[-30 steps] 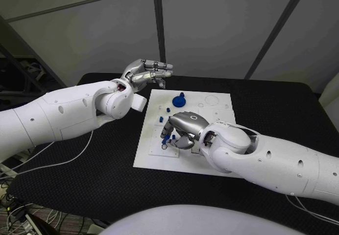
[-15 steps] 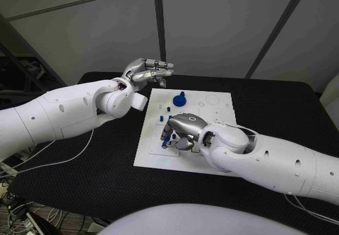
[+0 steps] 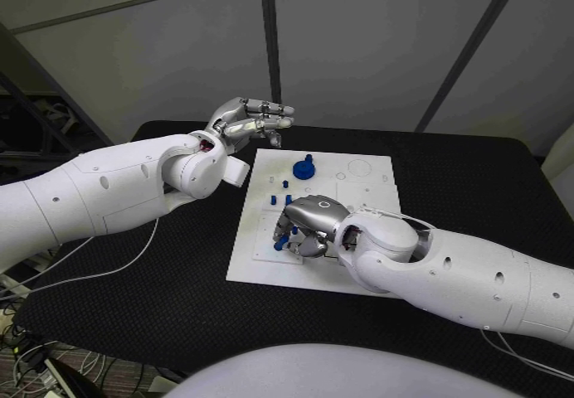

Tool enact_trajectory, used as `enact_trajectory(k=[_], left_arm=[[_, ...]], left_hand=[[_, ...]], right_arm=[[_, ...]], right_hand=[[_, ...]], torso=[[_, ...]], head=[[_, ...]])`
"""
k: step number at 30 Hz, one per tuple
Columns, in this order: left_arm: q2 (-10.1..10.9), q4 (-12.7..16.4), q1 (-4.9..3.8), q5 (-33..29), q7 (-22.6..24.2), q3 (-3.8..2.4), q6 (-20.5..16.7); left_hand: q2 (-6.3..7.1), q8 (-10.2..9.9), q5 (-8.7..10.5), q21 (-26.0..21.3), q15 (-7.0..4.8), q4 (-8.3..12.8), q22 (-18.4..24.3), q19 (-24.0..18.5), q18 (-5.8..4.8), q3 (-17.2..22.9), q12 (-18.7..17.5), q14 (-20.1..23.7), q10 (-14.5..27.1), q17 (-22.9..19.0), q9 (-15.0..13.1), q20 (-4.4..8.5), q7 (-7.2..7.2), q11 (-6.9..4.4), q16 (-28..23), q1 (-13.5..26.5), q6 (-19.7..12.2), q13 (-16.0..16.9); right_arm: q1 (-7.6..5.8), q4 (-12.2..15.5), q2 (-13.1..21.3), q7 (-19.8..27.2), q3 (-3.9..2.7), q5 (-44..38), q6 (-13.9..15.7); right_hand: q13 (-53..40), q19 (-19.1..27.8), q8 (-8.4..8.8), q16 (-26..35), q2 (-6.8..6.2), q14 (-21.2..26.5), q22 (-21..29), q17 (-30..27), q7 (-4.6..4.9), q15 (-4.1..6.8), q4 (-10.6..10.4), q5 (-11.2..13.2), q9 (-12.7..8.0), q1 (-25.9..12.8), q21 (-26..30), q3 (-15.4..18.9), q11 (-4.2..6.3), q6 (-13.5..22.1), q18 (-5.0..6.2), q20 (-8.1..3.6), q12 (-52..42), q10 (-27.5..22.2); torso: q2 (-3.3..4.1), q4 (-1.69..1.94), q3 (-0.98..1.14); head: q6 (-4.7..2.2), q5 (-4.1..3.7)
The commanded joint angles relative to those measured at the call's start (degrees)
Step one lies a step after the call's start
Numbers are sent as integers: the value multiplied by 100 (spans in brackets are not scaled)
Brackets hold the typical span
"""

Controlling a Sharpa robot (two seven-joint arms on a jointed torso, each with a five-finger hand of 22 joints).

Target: Assemble the parts on the task board

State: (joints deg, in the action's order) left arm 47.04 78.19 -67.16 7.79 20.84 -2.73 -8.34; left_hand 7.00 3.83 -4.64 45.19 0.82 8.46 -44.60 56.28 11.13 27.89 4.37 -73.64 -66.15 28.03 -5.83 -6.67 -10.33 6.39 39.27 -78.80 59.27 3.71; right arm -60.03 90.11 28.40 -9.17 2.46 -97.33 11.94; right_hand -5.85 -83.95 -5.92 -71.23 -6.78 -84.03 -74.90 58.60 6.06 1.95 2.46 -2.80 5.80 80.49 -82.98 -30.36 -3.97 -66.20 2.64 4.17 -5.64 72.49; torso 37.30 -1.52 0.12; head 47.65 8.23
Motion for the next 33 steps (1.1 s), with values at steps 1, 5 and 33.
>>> enact_trajectory(k=[1, 5, 33], left_arm=[[-2, 5, -8, -21, 26, -4, 66], [-2, 7, -8, -21, 23, -4, 71], [42, 17, -8, -21, -25, -3, 99]], left_hand=[[-48, 3, -31, -27, -4, 9, 9, -27, -59, -36, 4, -10, -2, -6, 0, -2, 12, -14, -40, 7, 14, 3], [-48, 3, -31, -27, -4, 9, 9, -27, -59, -36, 4, -10, -2, -6, 0, -2, 12, -14, -40, 7, 14, 3], [-47, 1, -29, -30, -3, 9, 10, -28, -59, -42, 3, -9, 0, -7, 1, -3, 11, -14, -45, 12, 13, 2]], right_arm=[[10, -12, -25, -33, 11, -169, -116], [20, -31, -68, -78, 14, -242, -146], [71, 369, 313, 503, 37, 342, 1614]], right_hand=[[-11, -166, 36, 28, 47, -86, -708, -5, 43, 35, 31, -20, 6, 3, 36, 0, 152, -4, -49, -32, -12, 198], [-13, -159, 42, 31, 45, -84, -698, -12, 44, 33, 31, -19, 8, -12, 45, 2, 151, -2, -46, -30, -2, 196], [199, 703, 223, 1022, -612, 301, 786, -1472, 148, -276, -283, 10, -200, -448, 1549, 1182, -231, 1132, 325, 270, 160, -1525]], torso=[[-3, -3, -1], [-1, 5, -4], [-13, -1, 3]], head=[[3, -1], [10, 1], [-21, 2]])
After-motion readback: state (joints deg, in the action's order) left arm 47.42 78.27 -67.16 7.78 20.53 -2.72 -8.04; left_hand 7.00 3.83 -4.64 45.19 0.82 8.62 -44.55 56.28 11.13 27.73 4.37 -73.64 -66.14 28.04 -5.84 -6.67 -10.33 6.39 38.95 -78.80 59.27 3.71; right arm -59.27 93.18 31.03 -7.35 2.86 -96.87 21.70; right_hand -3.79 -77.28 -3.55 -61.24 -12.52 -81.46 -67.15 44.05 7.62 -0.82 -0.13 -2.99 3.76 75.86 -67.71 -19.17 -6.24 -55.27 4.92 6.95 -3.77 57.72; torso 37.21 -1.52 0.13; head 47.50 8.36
